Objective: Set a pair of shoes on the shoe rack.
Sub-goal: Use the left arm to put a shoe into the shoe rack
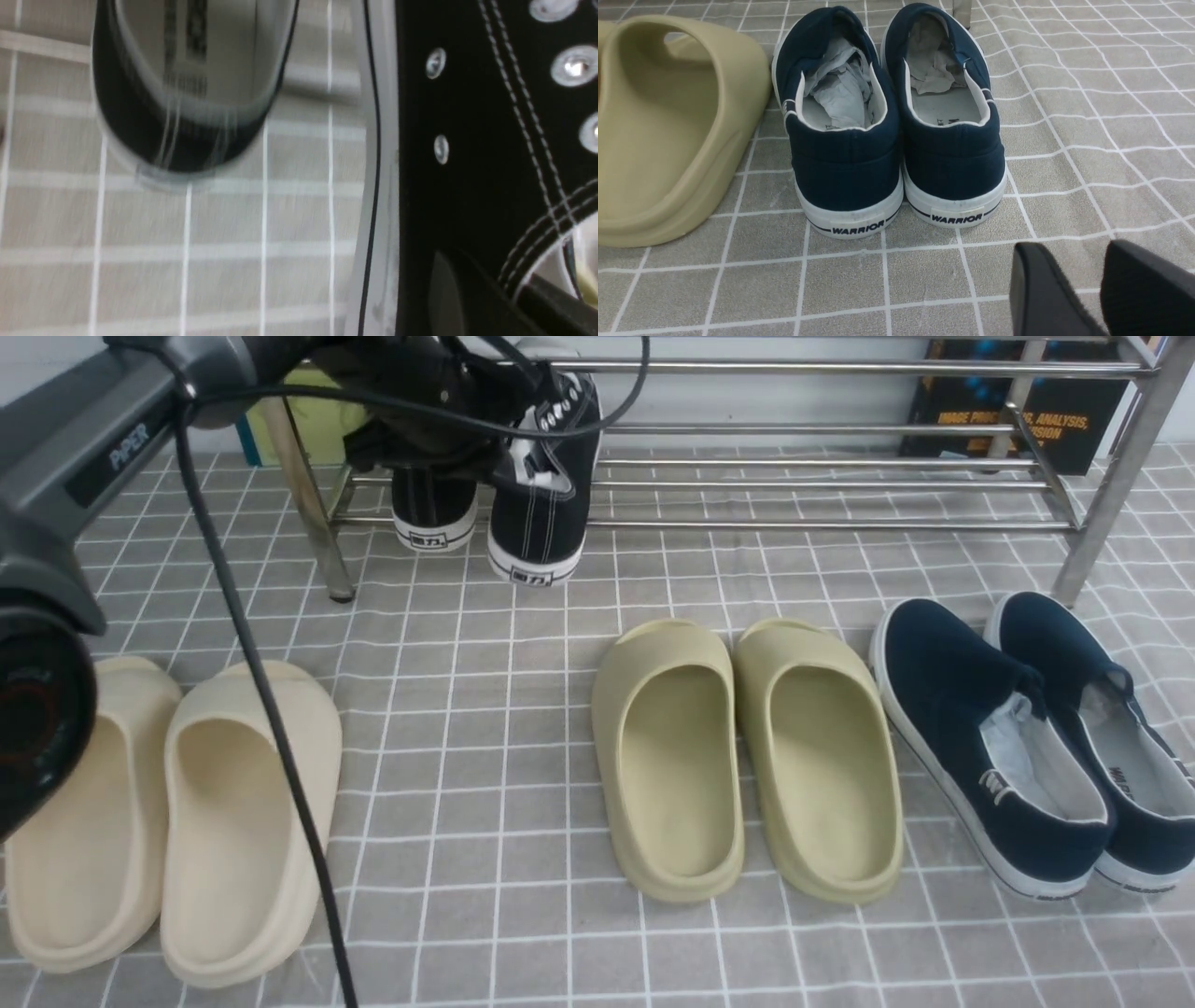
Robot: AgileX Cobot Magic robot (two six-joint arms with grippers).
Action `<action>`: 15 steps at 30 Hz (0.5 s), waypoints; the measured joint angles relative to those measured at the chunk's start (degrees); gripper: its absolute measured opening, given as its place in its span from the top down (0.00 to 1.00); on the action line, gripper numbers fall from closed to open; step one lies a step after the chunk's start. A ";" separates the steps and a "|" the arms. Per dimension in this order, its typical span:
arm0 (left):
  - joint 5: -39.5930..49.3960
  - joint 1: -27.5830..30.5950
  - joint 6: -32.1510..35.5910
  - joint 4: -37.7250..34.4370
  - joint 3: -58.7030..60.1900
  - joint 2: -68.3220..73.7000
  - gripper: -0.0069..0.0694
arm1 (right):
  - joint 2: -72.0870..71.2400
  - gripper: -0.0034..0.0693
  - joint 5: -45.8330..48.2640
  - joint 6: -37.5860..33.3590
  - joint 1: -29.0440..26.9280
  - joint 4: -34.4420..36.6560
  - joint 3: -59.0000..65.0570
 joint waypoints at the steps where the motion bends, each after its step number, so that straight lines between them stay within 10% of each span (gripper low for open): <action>1: -1.71 0.00 -0.65 0.00 -1.18 1.86 0.93 | 0.00 0.62 0.00 0.00 0.00 0.00 0.00; 15: -13.54 2.00 -3.94 -1.04 -3.37 7.65 0.87 | 0.00 0.62 0.00 0.00 0.00 0.00 0.00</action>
